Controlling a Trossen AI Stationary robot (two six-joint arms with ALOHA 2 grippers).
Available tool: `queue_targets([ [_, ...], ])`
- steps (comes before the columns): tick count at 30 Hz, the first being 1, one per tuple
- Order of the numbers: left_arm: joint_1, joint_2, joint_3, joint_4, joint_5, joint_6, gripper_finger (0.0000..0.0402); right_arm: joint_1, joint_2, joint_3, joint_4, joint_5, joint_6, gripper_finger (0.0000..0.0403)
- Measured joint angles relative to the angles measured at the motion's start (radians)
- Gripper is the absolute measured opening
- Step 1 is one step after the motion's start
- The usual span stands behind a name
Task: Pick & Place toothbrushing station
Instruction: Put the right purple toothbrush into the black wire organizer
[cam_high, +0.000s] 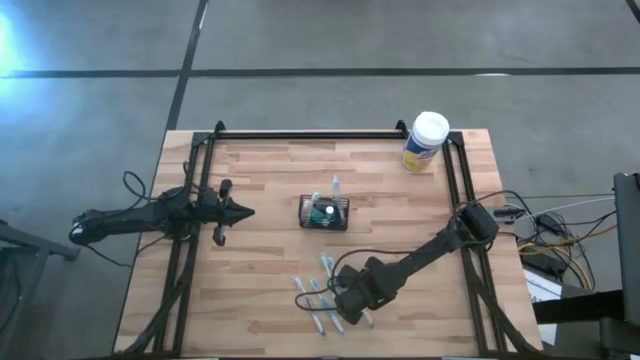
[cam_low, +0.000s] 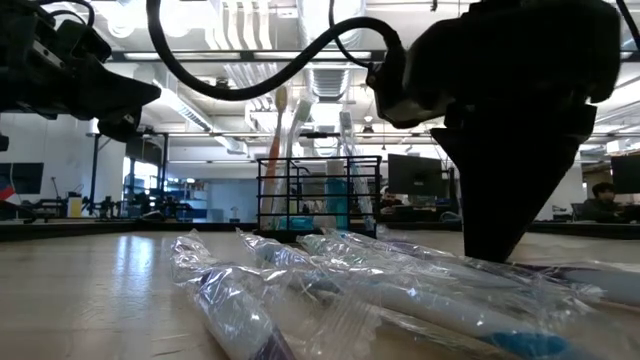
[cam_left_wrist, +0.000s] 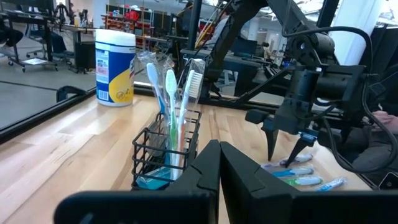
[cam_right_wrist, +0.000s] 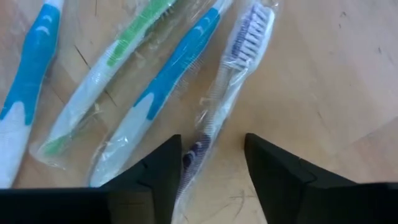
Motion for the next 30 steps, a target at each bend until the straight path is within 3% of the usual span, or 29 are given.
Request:
queue_targets([
  [10,0.000,0.000,0.000,-0.001,0.000,0.001,0.0010,0.001,-0.028,-0.007,-0.005,0.037,-0.093,0.0021],
  [18,0.000,0.000,0.000,-0.002,0.000,0.002,0.0010,0.001,-0.148,-0.007,-0.019,0.138,-0.146,0.0019],
  [30,0.000,0.000,0.000,-0.002,-0.001,0.002,0.0010,0.085,-0.447,-0.007,0.090,0.475,-0.426,0.0018],
])
